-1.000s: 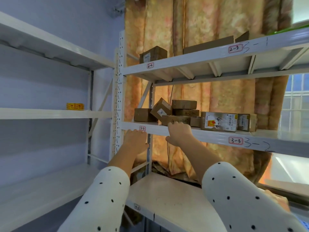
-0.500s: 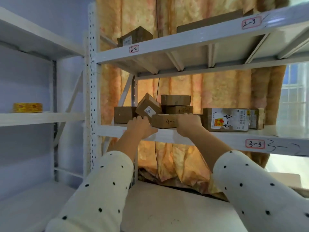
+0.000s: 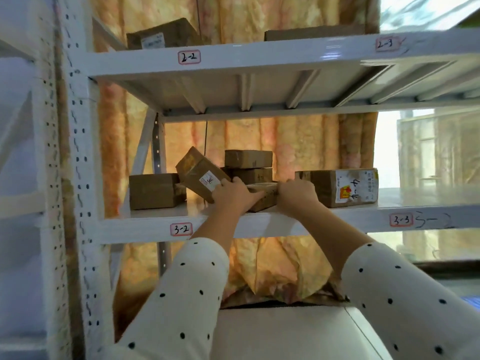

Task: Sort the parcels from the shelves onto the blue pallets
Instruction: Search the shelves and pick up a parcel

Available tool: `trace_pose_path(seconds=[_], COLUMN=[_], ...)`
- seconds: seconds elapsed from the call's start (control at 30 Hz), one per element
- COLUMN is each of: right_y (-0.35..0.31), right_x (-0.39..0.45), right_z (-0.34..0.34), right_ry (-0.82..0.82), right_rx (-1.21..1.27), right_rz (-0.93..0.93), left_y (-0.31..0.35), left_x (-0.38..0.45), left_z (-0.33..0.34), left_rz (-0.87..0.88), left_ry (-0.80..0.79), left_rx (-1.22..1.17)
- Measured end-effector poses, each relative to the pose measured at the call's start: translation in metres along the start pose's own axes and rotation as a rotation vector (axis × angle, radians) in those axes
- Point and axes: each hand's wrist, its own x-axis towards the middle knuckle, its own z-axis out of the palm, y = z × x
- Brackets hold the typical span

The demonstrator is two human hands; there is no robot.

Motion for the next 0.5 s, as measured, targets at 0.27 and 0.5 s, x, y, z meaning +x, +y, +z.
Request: trace_pose_path(seconds=[0.27,0.5], right_y=[-0.023,-0.035], right_x=[-0.009,-0.011], right_z=[-0.001,-0.013], right_ry=[-0.073,-0.116], right_rx=[0.02,0.078], right_rz=[0.082,0.076], left_y=[-0.007,-0.009], left_x=[0.001,-0.014], left_z=[-0.001,-0.017], left_rz=[0.018,-0.009], left_ry=[0.004,0.079], left_rx=[-0.149,-0.181])
